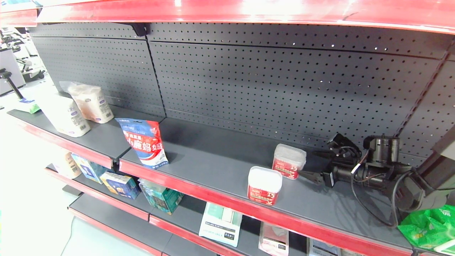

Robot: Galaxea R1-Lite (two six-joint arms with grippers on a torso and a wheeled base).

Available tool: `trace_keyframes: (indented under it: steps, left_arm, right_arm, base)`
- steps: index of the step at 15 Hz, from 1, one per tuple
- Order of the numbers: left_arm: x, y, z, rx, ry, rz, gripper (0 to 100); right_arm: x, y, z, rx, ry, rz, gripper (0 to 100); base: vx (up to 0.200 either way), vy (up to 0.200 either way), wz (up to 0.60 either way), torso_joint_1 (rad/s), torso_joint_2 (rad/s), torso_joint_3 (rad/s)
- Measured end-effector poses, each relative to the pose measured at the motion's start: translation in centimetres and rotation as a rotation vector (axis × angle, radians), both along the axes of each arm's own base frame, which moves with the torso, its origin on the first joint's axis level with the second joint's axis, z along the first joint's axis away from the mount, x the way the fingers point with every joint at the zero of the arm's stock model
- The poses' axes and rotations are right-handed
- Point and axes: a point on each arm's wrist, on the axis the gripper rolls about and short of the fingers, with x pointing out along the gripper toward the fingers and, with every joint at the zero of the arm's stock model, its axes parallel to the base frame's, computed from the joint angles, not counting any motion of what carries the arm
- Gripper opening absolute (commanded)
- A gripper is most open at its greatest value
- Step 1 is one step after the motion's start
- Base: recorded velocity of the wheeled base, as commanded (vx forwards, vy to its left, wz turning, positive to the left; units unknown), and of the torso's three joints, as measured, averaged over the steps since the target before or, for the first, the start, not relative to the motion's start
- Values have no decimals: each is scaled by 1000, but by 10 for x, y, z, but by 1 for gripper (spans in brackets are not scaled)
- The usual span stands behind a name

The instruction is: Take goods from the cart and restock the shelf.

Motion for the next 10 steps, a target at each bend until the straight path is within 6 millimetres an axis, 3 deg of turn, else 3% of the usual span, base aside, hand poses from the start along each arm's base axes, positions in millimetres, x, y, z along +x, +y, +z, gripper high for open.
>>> trace_keyframes:
  steps: [10]
  left_arm:
    - [0, 0, 0, 0, 0, 0, 100]
  right_arm:
    - [2, -12, -2, -34, 2, -95, 100]
  base:
    - [0, 0, 0, 0, 0, 0]
